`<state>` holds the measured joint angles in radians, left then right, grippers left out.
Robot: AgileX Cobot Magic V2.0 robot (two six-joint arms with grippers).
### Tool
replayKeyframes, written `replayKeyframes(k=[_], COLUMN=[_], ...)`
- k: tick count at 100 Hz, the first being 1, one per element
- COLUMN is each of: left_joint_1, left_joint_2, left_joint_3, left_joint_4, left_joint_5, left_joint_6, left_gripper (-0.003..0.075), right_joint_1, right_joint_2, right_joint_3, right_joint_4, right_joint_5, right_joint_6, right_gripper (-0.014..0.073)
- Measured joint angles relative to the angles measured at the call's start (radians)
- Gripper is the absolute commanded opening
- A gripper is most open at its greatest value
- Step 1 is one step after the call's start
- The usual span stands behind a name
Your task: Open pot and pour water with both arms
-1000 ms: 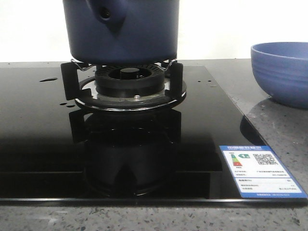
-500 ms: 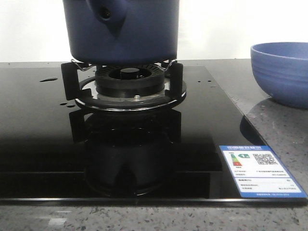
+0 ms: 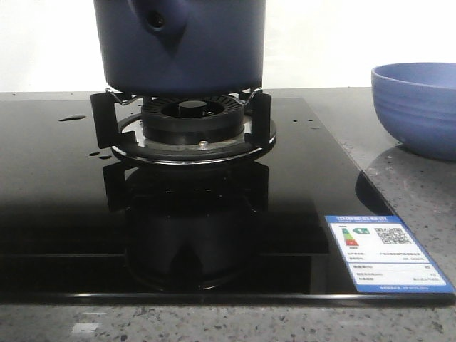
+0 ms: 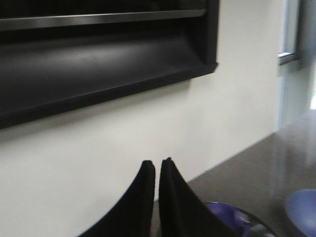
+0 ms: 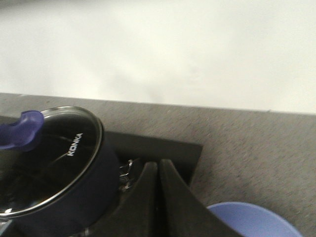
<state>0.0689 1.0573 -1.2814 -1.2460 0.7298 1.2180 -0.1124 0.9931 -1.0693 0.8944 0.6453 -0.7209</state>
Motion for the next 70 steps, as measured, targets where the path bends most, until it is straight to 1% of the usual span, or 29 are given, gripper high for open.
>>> replayKeyframes(k=[14, 23, 37, 50, 59, 70], left_joint_1=[0.001, 0.004, -0.025, -0.063, -0.074, -0.076], left_joint_2=[-0.189, -0.315, -0.488, -0.638, -0.734, -0.815], left_joint_3=[0.201, 0.356, 0.599, 0.792, 0.883, 0.944], left_joint_4=[0.013, 0.026, 0.028, 0.028, 0.022, 0.006], left_joint_5=[-0.245, -0.340, -0.419, -0.449, -0.463, -0.472], left_joint_6=[-0.009, -0.009, -0.009, -0.009, -0.009, -0.009], left_gripper=[-0.0020, -0.0019, -0.0019, -0.0019, -0.0019, -0.0019], right_joint_1=[0.038, 0.056, 0.067, 0.067, 0.067, 0.067], right_joint_2=[-0.129, -0.226, -0.385, -0.548, -0.650, -0.729], right_joint_3=[0.168, 0.283, 0.462, 0.619, 0.699, 0.755], right_joint_4=[0.060, 0.084, 0.098, 0.100, 0.102, 0.104], right_joint_5=[-0.155, -0.226, -0.299, -0.334, -0.344, -0.346], right_joint_6=[-0.134, -0.200, -0.244, -0.252, -0.253, -0.256], right_gripper=[-0.0051, -0.0051, -0.0051, -0.0051, -0.0051, -0.0051])
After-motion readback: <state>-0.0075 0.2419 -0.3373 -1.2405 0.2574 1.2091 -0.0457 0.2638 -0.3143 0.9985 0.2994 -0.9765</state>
